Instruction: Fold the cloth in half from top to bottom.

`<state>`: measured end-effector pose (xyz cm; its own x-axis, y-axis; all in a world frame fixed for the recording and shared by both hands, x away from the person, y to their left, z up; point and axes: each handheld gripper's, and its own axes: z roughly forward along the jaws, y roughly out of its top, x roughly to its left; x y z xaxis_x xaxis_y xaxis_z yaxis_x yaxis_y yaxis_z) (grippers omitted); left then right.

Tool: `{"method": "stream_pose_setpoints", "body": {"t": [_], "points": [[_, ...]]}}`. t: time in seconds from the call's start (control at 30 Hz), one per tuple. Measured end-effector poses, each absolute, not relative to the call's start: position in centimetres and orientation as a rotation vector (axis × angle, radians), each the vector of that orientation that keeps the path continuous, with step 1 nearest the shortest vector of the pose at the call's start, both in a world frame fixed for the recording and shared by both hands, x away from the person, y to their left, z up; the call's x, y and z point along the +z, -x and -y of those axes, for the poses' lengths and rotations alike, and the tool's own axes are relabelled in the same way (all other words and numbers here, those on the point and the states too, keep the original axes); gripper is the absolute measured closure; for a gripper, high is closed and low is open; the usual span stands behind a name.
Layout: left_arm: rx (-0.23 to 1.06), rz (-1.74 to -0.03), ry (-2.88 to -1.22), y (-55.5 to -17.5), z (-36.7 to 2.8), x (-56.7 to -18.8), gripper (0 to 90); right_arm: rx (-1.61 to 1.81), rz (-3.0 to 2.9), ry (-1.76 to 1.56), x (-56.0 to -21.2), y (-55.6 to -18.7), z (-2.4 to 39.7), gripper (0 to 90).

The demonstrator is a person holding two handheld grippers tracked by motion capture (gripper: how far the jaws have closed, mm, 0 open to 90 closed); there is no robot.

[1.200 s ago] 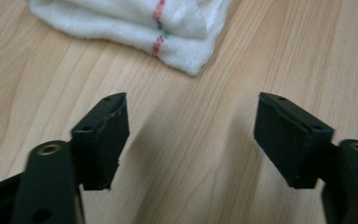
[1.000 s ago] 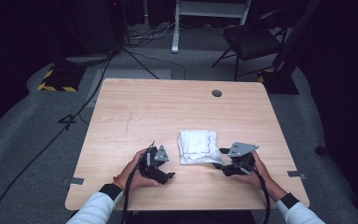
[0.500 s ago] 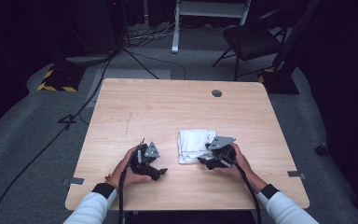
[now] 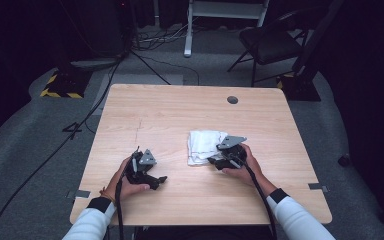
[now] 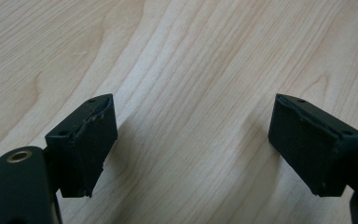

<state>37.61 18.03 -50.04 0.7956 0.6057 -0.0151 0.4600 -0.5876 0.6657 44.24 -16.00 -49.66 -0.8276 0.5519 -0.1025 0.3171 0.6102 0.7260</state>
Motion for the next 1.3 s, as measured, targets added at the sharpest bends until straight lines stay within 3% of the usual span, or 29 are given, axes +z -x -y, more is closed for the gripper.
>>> {"method": "stream_pose_setpoints", "body": {"t": [0.6, 1.3], "points": [[0.318, -0.852, -2.25, -36.6, -19.6, -50.3, 15.8, 1.019, -2.602, -0.597, -47.4, -41.6, 18.9, 31.7], [0.341, -0.896, -2.237, -34.8, -21.5, -50.3, 15.9, 0.909, -2.56, -0.64, -47.4, -37.7, 26.5, 30.7]]}}
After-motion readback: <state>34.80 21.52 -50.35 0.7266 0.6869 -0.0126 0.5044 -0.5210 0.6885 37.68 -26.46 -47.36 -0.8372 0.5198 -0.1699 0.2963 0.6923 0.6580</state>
